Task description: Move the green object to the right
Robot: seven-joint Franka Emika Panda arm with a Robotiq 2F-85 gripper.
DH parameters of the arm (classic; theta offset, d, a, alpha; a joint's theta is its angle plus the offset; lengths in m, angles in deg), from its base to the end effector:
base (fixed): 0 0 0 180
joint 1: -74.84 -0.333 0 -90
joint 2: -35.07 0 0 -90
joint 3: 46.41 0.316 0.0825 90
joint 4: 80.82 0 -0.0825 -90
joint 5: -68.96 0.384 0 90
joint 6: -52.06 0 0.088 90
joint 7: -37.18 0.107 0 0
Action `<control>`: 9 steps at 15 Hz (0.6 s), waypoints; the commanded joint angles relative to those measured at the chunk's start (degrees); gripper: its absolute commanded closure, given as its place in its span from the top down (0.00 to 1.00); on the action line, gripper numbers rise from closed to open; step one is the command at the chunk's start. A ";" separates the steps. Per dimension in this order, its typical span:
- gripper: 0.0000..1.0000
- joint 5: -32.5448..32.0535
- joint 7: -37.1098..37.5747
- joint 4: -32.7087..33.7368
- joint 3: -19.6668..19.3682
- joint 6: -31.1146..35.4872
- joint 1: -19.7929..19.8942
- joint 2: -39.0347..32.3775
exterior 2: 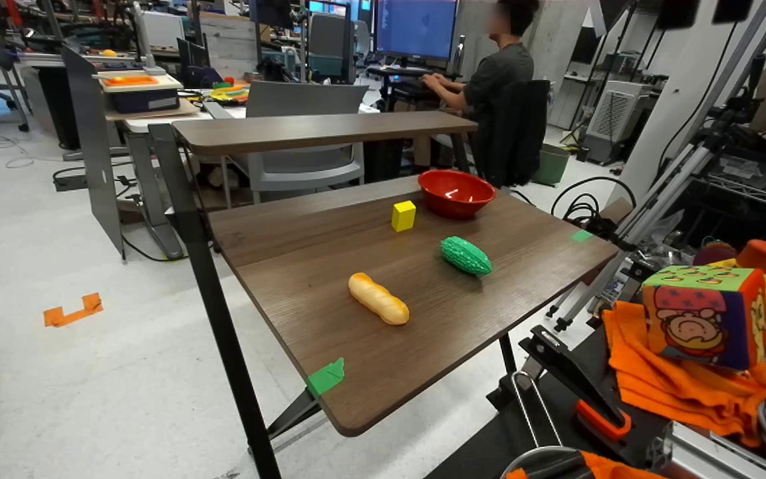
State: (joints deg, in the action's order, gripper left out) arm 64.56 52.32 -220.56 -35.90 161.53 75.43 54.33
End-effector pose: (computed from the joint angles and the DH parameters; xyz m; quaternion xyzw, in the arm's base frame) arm 0.4075 0.0663 0.4112 0.9923 -0.0369 -0.0829 0.0842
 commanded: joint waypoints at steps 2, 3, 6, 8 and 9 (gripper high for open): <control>1.00 -2.33 8.18 9.84 -2.65 5.57 1.28 -18.98; 1.00 -2.33 9.30 12.07 -3.44 6.79 0.96 -22.82; 1.00 -2.14 12.98 18.66 -5.58 9.54 -0.79 -33.24; 1.00 -1.59 15.26 22.17 -7.00 11.32 -2.36 -38.81; 1.00 -1.06 16.09 23.91 -7.60 11.81 -3.16 -41.37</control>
State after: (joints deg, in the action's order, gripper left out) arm 63.18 64.87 -203.10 -41.06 172.07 75.37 20.82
